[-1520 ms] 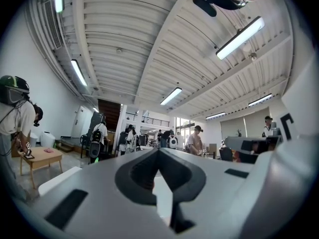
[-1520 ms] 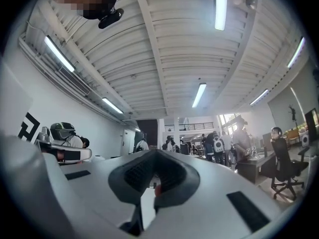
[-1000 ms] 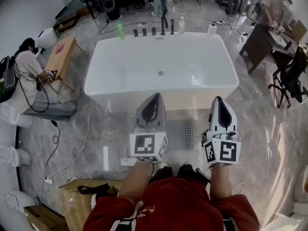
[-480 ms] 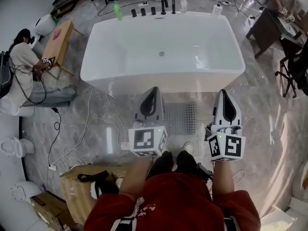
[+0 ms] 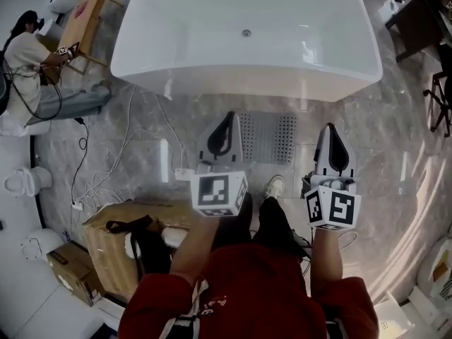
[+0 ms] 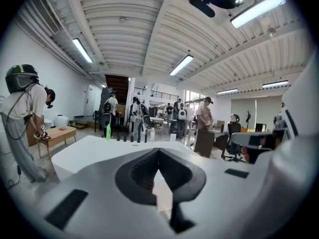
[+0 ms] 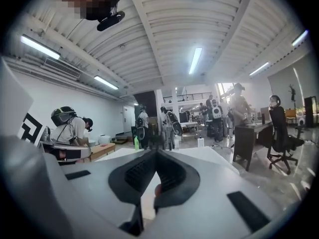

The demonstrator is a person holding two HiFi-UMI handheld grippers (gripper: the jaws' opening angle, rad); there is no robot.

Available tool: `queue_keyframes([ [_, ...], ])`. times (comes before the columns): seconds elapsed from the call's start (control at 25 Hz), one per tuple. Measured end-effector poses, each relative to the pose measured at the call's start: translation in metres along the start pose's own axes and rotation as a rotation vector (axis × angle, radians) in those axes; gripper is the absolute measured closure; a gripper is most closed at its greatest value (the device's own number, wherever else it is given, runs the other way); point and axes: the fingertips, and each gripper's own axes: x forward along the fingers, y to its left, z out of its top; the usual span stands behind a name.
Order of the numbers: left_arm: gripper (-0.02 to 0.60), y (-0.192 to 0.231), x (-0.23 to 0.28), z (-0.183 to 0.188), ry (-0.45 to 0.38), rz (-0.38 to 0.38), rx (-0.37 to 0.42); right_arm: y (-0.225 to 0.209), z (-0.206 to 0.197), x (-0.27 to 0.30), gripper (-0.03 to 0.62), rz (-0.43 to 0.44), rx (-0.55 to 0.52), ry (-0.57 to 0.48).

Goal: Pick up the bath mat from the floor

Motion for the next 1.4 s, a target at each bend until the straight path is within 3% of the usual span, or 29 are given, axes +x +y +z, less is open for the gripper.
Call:
queue_keyframes([
  [0.28,0.568,0.011,0.006,-0.067,0.02,0.075,0.034,-0.01,-0.075,0.01,0.583,0.014,0.016,0.068],
  [0.64,0.568,0.006,0.011,-0.18,0.048,0.085,0.074,-0.031,-0.202,0.014,0.583,0.008,0.017,0.197],
  [0.88,0.566,0.007,0.022,-0.269,0.126,0.079,0.034,-0.042,-0.299,0.02,0.583,0.026,-0.036,0.296],
  [1.2,0.566,0.017,0.043,-0.385,0.207,0.067,0.037,-0.049,-0.422,0.031,0.583,0.009,-0.041,0.372],
  [1.4,0.566,0.027,0.054,-0.447,0.232,0.088,0.018,-0.054,-0.483,0.038,0.583,0.019,-0.064,0.411],
])
